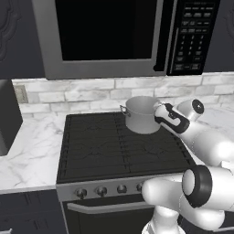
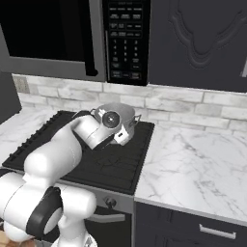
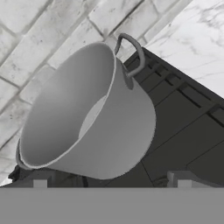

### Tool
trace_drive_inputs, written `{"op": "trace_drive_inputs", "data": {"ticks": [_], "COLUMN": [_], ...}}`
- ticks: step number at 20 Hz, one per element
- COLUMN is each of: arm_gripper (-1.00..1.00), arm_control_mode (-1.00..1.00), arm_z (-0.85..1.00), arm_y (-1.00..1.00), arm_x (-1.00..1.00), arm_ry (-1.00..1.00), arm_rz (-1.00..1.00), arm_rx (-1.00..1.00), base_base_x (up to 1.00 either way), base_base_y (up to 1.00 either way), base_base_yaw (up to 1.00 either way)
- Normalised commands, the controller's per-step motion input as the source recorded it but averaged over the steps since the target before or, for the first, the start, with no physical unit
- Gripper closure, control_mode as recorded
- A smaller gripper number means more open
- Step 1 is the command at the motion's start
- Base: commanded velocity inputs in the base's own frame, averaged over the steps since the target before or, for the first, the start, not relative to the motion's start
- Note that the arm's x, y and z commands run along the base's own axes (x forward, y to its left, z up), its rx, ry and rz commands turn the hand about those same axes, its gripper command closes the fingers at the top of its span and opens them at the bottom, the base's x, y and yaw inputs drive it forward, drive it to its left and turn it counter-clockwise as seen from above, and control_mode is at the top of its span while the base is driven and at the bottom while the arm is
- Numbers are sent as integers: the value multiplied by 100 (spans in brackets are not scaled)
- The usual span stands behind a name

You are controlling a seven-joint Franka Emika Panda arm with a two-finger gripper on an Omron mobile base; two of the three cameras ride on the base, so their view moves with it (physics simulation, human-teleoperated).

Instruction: Move the pot and pan from the stove into the sink.

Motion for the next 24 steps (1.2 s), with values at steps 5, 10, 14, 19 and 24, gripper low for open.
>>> {"op": "trace_drive_inputs", "data": {"ticks": [5, 10, 14, 19, 24], "arm_gripper": [-100, -100, -100, -100, -100], "arm_control_mode": [-100, -100, -100, -100, -100], "arm_z": [2, 16, 2, -10, -28], "arm_y": [0, 0, 0, 0, -1], "arm_x": [5, 15, 31, 17, 2], "arm_ry": [0, 2, 3, 0, 0], "arm_rz": [0, -2, -1, 0, 0], "arm_rx": [0, 1, 0, -4, -6], "base_base_x": [0, 0, 0, 0, 0], "base_base_y": [0, 0, 0, 0, 0], "base_base_yaw": [0, 0, 0, 0, 0]}}
